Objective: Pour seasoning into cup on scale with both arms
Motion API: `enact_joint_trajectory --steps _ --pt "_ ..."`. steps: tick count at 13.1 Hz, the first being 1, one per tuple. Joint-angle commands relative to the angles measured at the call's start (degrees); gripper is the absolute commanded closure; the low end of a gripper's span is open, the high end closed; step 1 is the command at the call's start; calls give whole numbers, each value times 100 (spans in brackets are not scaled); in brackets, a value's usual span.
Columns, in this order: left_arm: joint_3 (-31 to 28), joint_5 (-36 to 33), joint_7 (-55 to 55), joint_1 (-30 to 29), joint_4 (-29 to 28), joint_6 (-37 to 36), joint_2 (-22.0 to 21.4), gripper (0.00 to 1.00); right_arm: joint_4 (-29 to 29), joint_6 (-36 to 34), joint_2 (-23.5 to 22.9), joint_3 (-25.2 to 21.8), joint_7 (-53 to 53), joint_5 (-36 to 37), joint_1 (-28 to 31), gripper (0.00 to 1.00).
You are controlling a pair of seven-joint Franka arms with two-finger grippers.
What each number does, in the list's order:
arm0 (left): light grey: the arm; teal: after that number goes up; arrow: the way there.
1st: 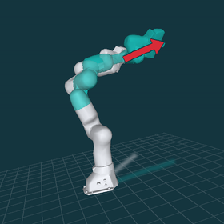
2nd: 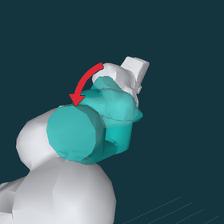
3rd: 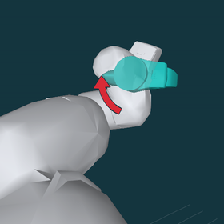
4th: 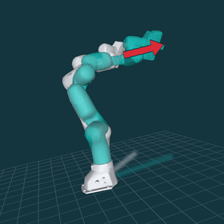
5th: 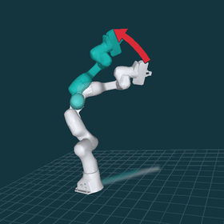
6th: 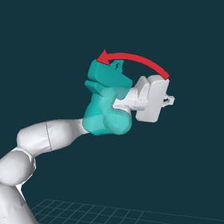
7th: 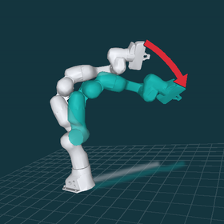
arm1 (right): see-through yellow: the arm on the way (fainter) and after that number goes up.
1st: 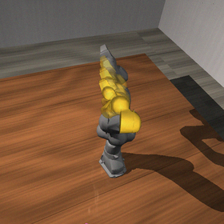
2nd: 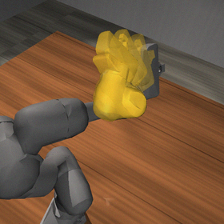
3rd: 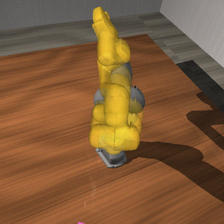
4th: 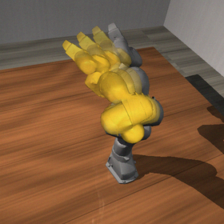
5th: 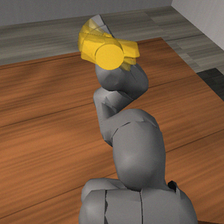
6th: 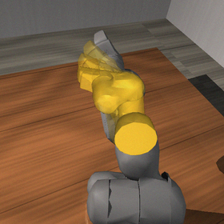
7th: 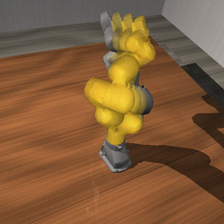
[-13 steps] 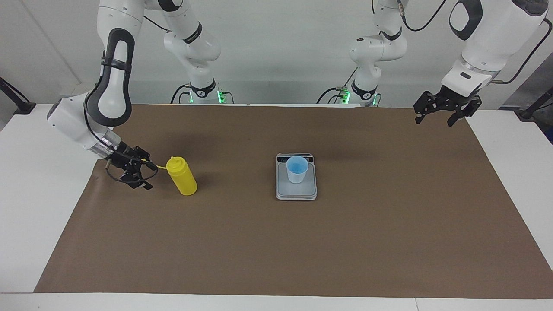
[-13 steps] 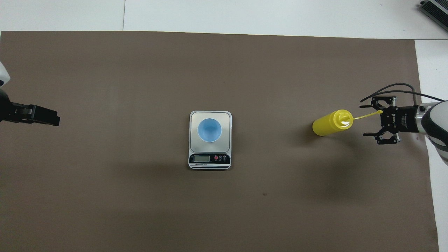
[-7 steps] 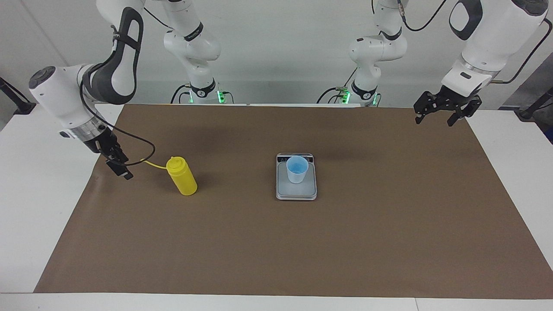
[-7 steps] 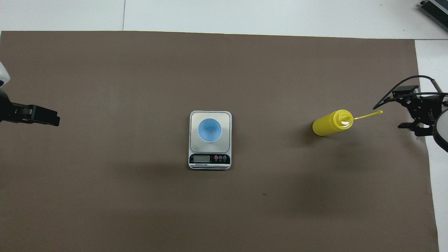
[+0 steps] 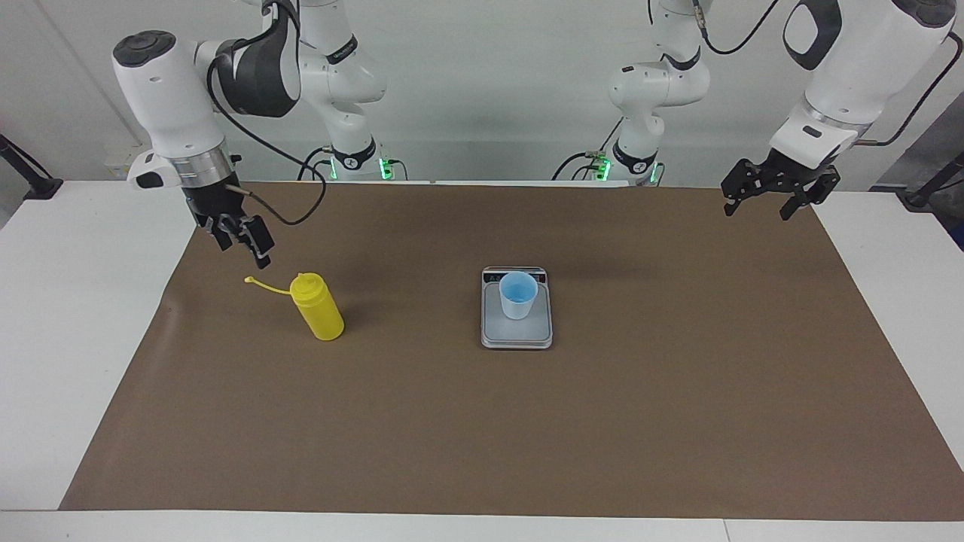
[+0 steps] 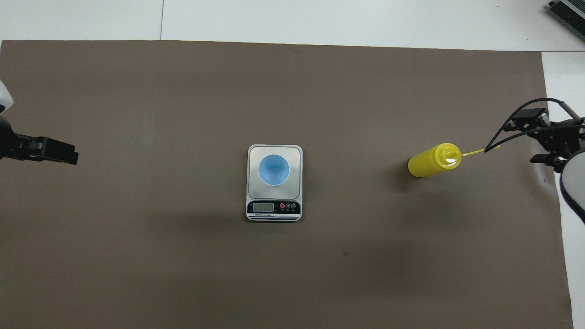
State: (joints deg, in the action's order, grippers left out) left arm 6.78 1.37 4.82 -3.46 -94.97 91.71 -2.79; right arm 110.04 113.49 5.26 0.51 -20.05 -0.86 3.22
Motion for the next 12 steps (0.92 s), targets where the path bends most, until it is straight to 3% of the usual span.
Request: enact_joint_trajectory --steps 1,5,11,12 --pt "25 65 -25 -68 -145 22 -134 0 79 -440 185 28 396 95 -374 0" --pt "25 65 -25 -76 -145 22 -134 0 -429 -730 55 28 721 121 -569 0" --pt "25 65 -25 -68 -145 22 -134 0 -2361 -2240 -692 19 1257 613 -437 0" --pt "25 65 -25 -68 -145 22 -134 0 -2382 -2339 -736 28 1249 631 -472 0"
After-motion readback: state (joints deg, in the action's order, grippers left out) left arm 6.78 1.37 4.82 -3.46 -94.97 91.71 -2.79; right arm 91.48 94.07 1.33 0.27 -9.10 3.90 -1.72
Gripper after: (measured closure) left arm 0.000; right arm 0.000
